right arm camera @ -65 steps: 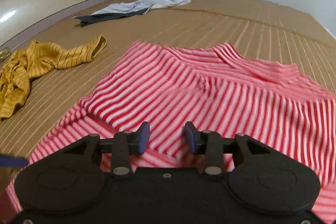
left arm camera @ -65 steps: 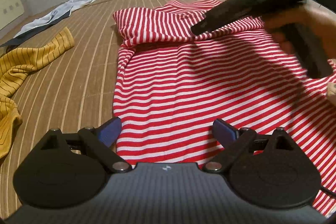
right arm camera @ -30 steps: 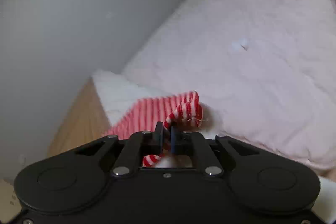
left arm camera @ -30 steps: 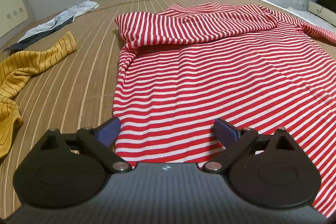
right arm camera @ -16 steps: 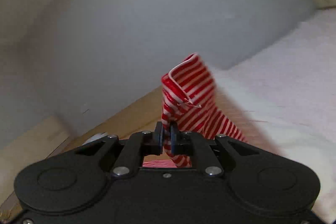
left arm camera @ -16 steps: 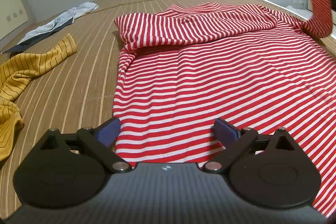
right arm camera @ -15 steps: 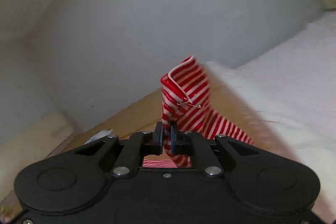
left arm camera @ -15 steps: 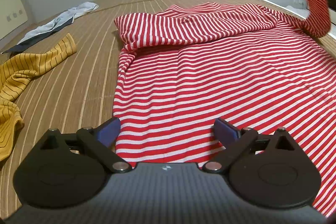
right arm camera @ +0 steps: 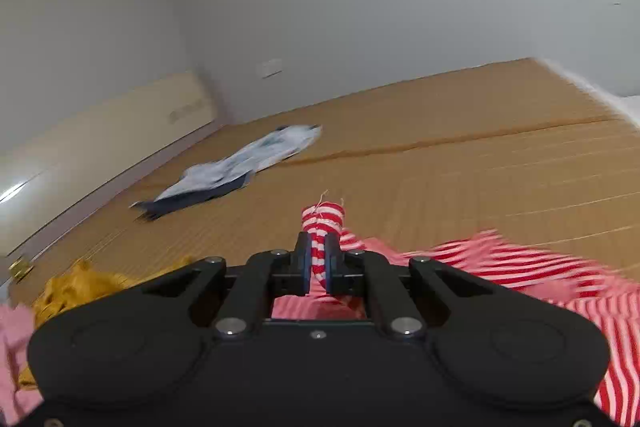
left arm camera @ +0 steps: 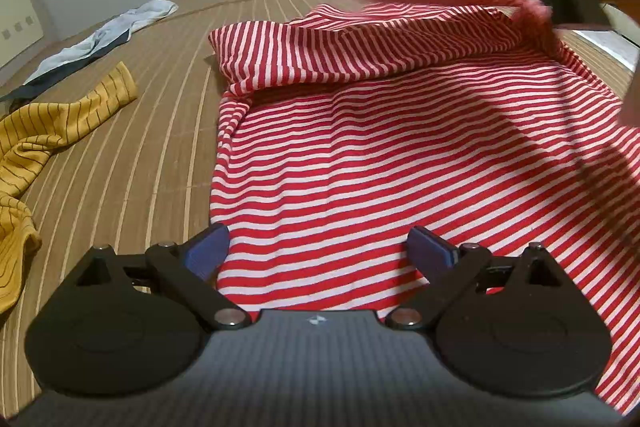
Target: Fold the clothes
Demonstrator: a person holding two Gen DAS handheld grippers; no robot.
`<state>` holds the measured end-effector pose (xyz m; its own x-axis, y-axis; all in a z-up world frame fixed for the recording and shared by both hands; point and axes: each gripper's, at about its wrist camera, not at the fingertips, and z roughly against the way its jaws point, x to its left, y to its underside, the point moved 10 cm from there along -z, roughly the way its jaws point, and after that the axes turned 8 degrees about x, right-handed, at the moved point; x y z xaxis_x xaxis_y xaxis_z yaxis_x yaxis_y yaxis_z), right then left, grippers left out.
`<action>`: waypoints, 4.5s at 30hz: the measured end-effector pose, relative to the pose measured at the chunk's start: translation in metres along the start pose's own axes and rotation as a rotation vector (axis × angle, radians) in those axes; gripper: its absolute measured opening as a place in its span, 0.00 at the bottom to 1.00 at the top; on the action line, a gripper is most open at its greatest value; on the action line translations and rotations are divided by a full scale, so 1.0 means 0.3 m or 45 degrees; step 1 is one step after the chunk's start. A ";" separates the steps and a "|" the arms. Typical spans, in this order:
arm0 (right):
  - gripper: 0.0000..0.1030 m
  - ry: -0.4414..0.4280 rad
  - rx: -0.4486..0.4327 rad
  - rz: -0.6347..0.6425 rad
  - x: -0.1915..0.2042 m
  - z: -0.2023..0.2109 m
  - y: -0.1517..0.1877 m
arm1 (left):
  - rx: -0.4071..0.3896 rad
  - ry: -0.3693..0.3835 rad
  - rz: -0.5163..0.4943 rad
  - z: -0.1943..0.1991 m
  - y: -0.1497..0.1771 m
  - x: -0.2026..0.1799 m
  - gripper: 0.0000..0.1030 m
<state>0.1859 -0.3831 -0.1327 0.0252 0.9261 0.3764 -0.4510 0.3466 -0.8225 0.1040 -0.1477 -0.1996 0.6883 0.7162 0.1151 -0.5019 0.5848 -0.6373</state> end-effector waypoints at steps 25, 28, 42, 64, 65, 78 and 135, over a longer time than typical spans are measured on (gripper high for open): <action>0.58 -0.008 0.208 0.153 0.126 -0.240 0.114 | 0.003 0.011 -0.030 0.015 0.013 -0.004 0.95; 0.58 0.033 0.247 0.163 0.149 -0.335 0.137 | 0.007 0.012 -0.032 0.014 0.015 -0.001 0.95; 0.69 -0.329 0.257 0.189 0.323 0.132 0.218 | -0.018 0.062 0.088 0.140 0.040 0.116 0.95; 0.78 0.129 0.219 -0.136 -0.120 0.928 0.845 | 0.106 0.082 0.143 0.301 0.374 0.014 0.78; 0.78 0.147 0.186 -0.140 -0.129 0.935 0.833 | 0.108 0.085 0.145 0.304 0.375 0.013 0.76; 0.75 0.308 0.205 -0.067 -0.226 0.900 0.872 | 0.116 0.103 0.084 0.310 0.349 -0.045 0.22; 0.06 0.120 0.197 0.176 -0.061 1.250 0.818 | -0.051 0.284 0.220 0.706 0.445 0.011 0.13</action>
<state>-0.2599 -0.3708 -0.1814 0.0340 0.9755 0.2173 -0.5874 0.1955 -0.7854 -0.0716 0.0135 -0.1230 0.6950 0.6999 -0.1650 -0.6034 0.4428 -0.6632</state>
